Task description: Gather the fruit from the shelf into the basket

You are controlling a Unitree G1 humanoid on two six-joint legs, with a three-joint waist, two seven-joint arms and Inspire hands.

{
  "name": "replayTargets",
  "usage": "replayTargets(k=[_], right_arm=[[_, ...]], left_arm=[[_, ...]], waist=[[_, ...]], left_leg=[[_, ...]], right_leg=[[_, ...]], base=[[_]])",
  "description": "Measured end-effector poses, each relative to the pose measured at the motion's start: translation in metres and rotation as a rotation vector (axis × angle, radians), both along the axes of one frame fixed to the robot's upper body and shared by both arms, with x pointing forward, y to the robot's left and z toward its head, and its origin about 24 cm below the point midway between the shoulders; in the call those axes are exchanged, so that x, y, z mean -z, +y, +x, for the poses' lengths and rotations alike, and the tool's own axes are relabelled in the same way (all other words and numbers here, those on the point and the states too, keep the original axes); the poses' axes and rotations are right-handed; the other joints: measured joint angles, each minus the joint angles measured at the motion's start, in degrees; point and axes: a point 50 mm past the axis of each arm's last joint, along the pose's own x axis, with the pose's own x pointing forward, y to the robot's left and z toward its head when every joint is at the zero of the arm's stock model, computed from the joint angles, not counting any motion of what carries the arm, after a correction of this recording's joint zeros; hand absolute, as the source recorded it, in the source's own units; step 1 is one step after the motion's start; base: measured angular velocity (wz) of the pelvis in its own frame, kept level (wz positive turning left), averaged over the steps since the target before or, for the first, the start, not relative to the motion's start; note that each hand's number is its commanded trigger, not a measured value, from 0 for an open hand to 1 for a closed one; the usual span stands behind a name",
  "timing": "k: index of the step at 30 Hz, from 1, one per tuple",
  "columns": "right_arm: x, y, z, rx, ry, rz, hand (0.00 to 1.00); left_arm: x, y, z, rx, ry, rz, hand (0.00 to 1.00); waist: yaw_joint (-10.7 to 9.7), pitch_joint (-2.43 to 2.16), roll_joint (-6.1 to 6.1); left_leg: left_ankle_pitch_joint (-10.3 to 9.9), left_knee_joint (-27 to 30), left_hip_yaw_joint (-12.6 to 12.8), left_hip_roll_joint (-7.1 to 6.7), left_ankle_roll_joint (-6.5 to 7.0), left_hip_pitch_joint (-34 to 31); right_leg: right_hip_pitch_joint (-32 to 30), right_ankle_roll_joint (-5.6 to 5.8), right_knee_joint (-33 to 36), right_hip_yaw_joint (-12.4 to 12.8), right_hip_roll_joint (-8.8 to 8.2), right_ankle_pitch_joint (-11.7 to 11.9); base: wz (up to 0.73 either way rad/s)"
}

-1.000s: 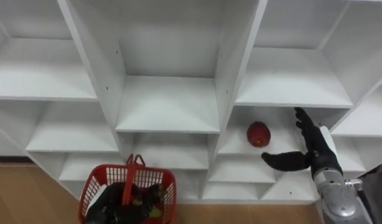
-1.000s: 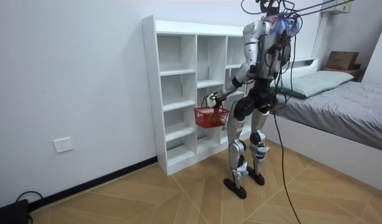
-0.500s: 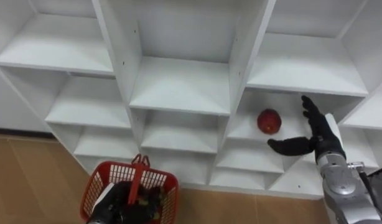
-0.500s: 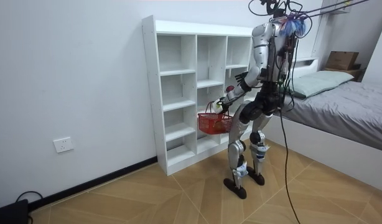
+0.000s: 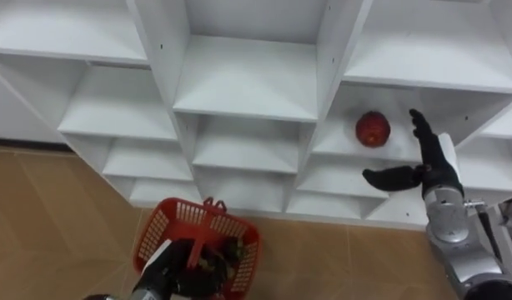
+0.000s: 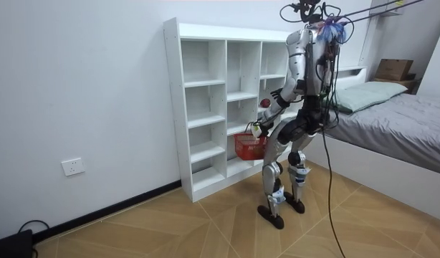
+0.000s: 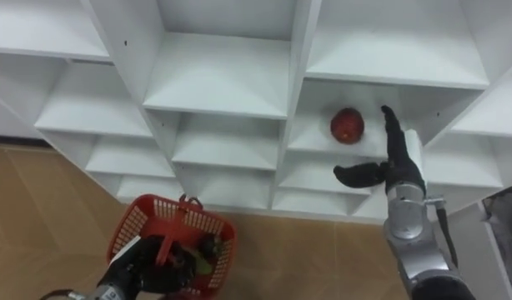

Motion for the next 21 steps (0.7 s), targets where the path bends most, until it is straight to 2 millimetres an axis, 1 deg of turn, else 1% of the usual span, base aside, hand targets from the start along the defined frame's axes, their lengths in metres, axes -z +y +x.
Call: replayTargets(k=[4, 5, 8, 13, 19, 21], right_arm=[[-0.002, -0.001, 0.001, 0.026, -0.018, -0.010, 0.00], [-0.003, -0.001, 0.002, 0.025, -0.023, -0.010, 0.00], [-0.015, 0.002, 0.014, 0.033, -0.076, -0.018, 0.00], [-0.034, 0.005, 0.030, 0.042, -0.157, -0.069, 0.00], [-0.042, 0.009, 0.035, 0.033, -0.198, -0.119, 0.00], [-0.046, 0.010, 0.037, 0.028, -0.215, -0.136, 0.00]], left_arm=[[-0.002, -0.008, 0.010, 0.039, -0.012, 0.000, 1.00], [-0.003, -0.009, 0.011, 0.043, -0.015, -0.001, 1.00], [-0.002, -0.010, 0.016, 0.053, -0.013, 0.003, 1.00], [-0.001, -0.009, 0.018, 0.046, 0.003, 0.005, 1.00], [-0.001, -0.010, 0.021, 0.038, 0.014, -0.001, 1.00], [0.000, -0.010, 0.021, 0.037, 0.018, 0.001, 1.00]], waist=[[1.19, -0.03, 0.37], [1.22, -0.03, 0.42], [1.47, -0.01, 0.61], [1.52, -0.02, 0.72], [2.65, -0.01, 0.80], [2.70, 0.02, 0.85]], left_leg=[[-0.19, 0.41, -0.05, 0.11, -0.04, -1.76], [-0.19, 0.41, -0.05, 0.10, -0.04, -2.04], [-0.21, 0.29, 0.31, -0.12, -0.04, -2.83], [-0.20, 0.29, 0.40, -0.02, -0.04, -3.94], [-0.29, 0.63, 0.40, 0.02, 0.08, -4.27], [-0.30, 0.62, 0.39, 0.01, 0.09, -4.28]], right_leg=[[-1.82, -0.04, 0.13, 0.25, 0.17, 0.05], [-2.13, -0.04, 0.21, 0.33, 0.15, 0.05], [-3.57, -0.03, 0.83, 1.05, 0.05, 0.03], [-4.58, -0.06, 0.63, 0.91, 0.08, 0.00], [-4.67, -0.02, 0.24, 0.73, 0.13, 0.01], [-4.67, -0.01, 0.20, 0.76, 0.13, 0.01]], base=[[-0.02], [-0.05], [-0.06], [-0.01], [0.00], [0.00]])
